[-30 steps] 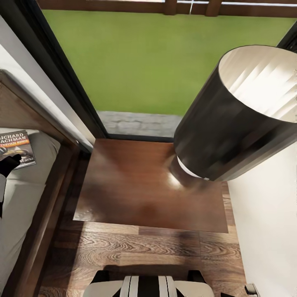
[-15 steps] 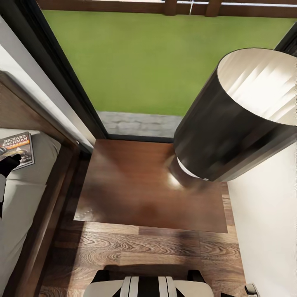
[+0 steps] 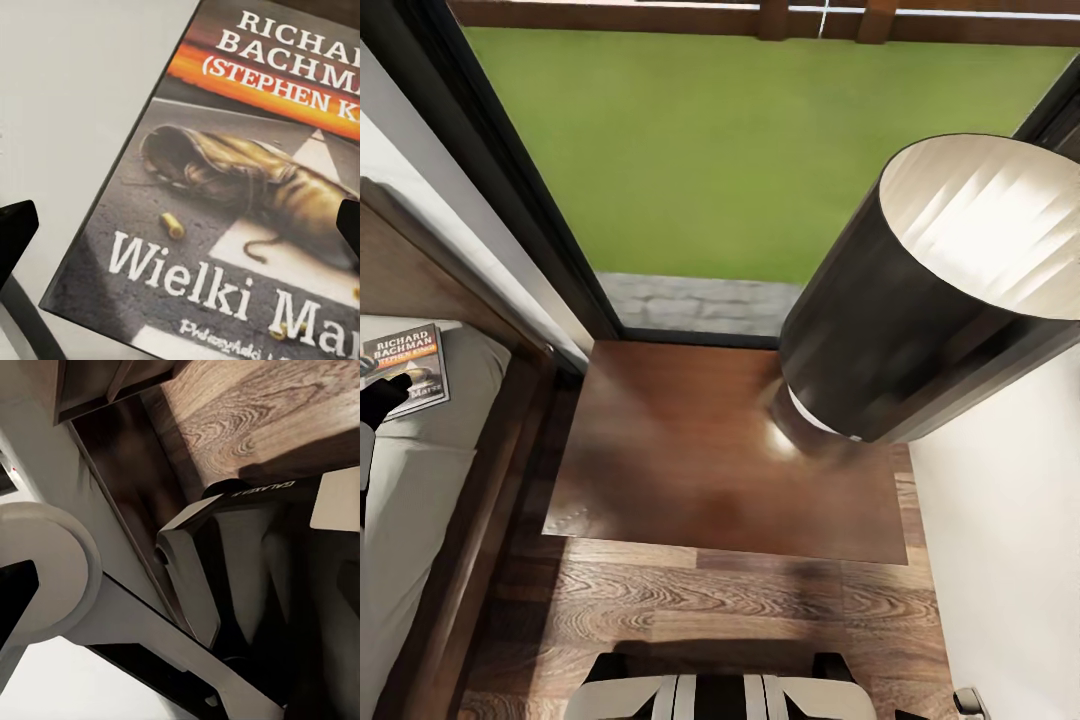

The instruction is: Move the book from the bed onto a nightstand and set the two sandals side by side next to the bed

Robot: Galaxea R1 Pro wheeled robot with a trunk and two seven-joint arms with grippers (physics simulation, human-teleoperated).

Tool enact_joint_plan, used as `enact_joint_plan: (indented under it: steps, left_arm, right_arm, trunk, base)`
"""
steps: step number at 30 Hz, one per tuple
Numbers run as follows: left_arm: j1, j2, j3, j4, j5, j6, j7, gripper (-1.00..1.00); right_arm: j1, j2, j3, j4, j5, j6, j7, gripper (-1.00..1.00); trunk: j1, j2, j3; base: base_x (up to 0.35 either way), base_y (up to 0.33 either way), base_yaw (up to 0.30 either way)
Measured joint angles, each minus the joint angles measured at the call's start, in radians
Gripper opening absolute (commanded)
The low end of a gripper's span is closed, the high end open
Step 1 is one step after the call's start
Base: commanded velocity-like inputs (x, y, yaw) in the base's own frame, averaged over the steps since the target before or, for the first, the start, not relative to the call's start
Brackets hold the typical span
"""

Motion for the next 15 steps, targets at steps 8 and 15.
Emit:
enact_joint_plan:
  steps: [8, 15]
  left_arm:
    - [0.0, 0.0, 0.001, 0.0, -0.001, 0.004, 0.001, 1.0]
    - [0.0, 0.001, 0.001, 0.0, -0.002, 0.005, 0.004, 1.0]
  right_arm:
    - [0.0, 0.0, 0.0, 0.0, 0.0, 0.0, 0.0, 1.0]
    - [0.0, 0.0, 0.0, 0.0, 0.0, 0.0, 0.0, 1.0]
  trunk:
    - [-0.027, 0.049, 0.022]
    - [-0.05, 0.091, 0.041]
  base:
    - [0.0, 0.0, 0.0]
    - [0.0, 0.0, 0.0]
